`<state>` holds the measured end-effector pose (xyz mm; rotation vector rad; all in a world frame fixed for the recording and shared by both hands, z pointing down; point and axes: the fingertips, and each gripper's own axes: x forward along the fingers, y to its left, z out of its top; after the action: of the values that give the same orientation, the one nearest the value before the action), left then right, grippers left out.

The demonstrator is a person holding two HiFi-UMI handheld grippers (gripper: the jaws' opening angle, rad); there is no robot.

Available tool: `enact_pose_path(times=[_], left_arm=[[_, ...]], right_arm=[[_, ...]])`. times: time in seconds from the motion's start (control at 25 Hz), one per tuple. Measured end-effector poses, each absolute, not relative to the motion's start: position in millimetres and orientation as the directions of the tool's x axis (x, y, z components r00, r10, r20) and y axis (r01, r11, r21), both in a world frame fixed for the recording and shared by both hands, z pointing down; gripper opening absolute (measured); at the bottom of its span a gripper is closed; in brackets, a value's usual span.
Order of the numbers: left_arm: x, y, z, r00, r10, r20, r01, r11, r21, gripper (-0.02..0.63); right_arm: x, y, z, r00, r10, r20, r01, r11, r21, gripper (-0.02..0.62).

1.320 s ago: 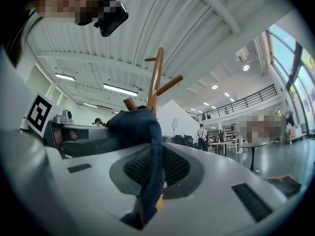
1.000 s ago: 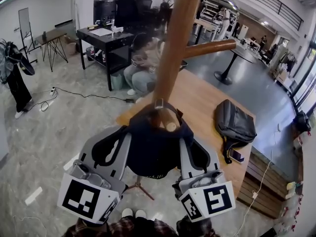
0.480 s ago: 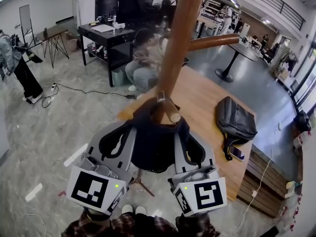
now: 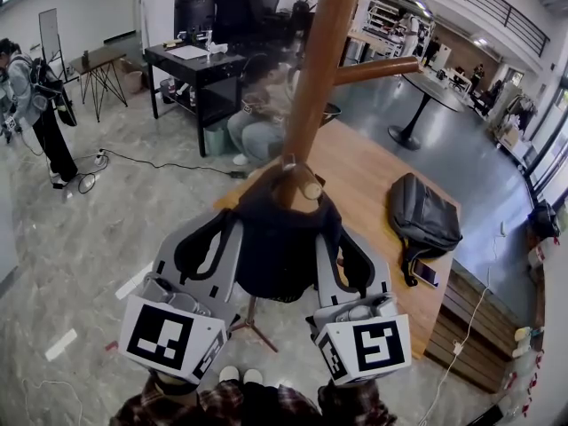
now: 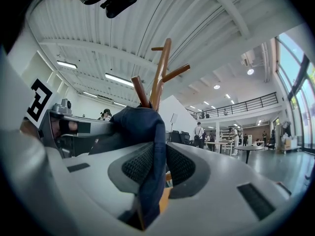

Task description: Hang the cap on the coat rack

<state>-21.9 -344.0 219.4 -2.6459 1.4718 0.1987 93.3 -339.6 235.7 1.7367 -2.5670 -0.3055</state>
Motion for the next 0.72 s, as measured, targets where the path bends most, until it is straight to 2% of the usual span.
enact_pose_path(times=[0.32,0.72], left_arm=[[-30.6,-321.4,200.1,0.513,-0.827,-0.229,-0.854,-0.520,-0.033,0.120],[-14.5,-286.3,199.7,0.549,-0.812,-0.198,-0.834,-0.547,-0.071,0.118]], right_arm=[[92.6,-318.2,220.6,-0.388,-0.913,-0.125,-0.914,0.364,0.180,0.113],[78.4,-288.0,223.9,-0.412,-0.907,-0.090,-0.900,0.389,0.196,0.117]])
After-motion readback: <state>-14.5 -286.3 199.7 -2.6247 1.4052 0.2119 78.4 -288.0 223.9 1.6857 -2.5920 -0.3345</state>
